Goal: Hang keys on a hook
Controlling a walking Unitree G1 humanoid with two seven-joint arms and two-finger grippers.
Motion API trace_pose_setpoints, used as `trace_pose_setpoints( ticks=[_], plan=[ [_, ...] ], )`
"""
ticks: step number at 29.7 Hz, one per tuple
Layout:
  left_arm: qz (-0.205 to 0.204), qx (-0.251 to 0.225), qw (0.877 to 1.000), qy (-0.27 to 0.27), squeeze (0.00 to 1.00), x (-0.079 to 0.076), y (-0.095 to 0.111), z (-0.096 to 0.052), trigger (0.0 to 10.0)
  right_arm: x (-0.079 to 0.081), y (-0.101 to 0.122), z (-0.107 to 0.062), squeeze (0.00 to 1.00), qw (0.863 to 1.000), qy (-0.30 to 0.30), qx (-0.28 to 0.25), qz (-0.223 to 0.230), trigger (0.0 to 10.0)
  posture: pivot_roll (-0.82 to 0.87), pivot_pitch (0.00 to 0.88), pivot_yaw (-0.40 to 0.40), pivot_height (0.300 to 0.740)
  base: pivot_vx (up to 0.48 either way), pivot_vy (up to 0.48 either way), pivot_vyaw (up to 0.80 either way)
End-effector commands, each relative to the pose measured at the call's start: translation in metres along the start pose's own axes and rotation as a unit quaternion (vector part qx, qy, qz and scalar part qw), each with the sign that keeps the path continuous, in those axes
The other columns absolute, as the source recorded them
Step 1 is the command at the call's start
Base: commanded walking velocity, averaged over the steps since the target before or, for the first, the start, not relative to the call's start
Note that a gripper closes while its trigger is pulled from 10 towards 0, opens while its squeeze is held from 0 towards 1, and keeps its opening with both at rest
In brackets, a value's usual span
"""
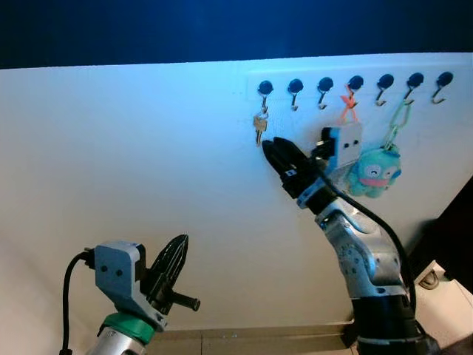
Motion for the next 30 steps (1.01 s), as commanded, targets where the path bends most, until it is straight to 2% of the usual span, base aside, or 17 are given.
trace_pose_setpoints(
  ticks=[1, 8, 9, 15, 16, 23, 26, 30],
  plan=[
    [0.003, 0.011, 1.0, 0.001, 0.0, 0.001, -0.003, -0.003, 10.0, -0.001, 0.003, -0.007, 0.0, 1.0, 0.003, -0.007, 0.01, 10.0, -0.06, 0.096, 0.141, 0.74, 0.0, 0.0, 0.0],
    [0.002, 0.011, 1.0, -0.003, 0.0, 0.001, -0.004, -0.002, 10.0, -0.001, 0.012, -0.016, 0.0, 0.999, 0.014, -0.03, 0.013, 10.0, -0.07, 0.094, 0.152, 0.74, 0.0, 0.0, 0.0],
    [0.002, 0.011, 1.0, -0.004, 0.0, 0.001, -0.004, -0.002, 10.0, 0.0, 0.012, -0.018, 1.0, 0.999, 0.02, -0.029, 0.02, 10.0, -0.07, 0.092, 0.153, 0.74, 0.0, 0.0, 0.0],
    [0.002, 0.011, 1.0, -0.007, 0.0, 0.0, -0.004, -0.001, 10.0, 0.0, 0.011, -0.021, 1.0, 1.0, 0.022, -0.021, 0.0, 10.0, -0.07, 0.088, 0.154, 0.74, 0.0, 0.0, 0.0],
    [0.002, 0.011, 1.0, -0.008, 0.0, 0.0, -0.004, -0.001, 10.0, 0.0, 0.011, -0.022, 0.0, 1.0, 0.021, -0.019, -0.004, 10.0, -0.07, 0.088, 0.154, 0.74, 0.0, 0.0, 0.0],
    [0.001, 0.012, 1.0, -0.01, 0.0, -0.001, -0.005, -0.002, 10.0, 0.003, 0.008, -0.03, 0.0, 0.999, 0.039, -0.007, -0.002, 10.0, -0.07, 0.08, 0.157, 0.74, 0.0, 0.0, 0.0],
    [0.0, 0.013, 1.0, -0.013, 0.0, -0.002, -0.005, -0.002, 10.0, 0.017, 0.003, -0.038, 0.0, 0.995, 0.09, 0.019, 0.022, 10.0, -0.08, 0.076, 0.158, 0.74, 0.0, 0.0, 0.0],
    [0.0, 0.013, 1.0, -0.014, 0.0, -0.003, -0.005, -0.001, 10.0, 0.022, 0.0, -0.04, 0.0, 0.993, 0.109, 0.031, 0.022, 10.0, -0.08, 0.076, 0.158, 0.74, 0.0, 0.0, 0.0]
  ],
)
Point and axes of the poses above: a point about 5 cm out from each wrist's last joint towards the gripper, its own z axis pointing out of the wrist towards the gripper, its own y axis along the axis of the wrist's last joint, x = y × z, the point moved 5 cm from there along z, pointing out of the wrist towards the gripper, and after that the axes turned 6 degrees about z, right-handed, at the moved point
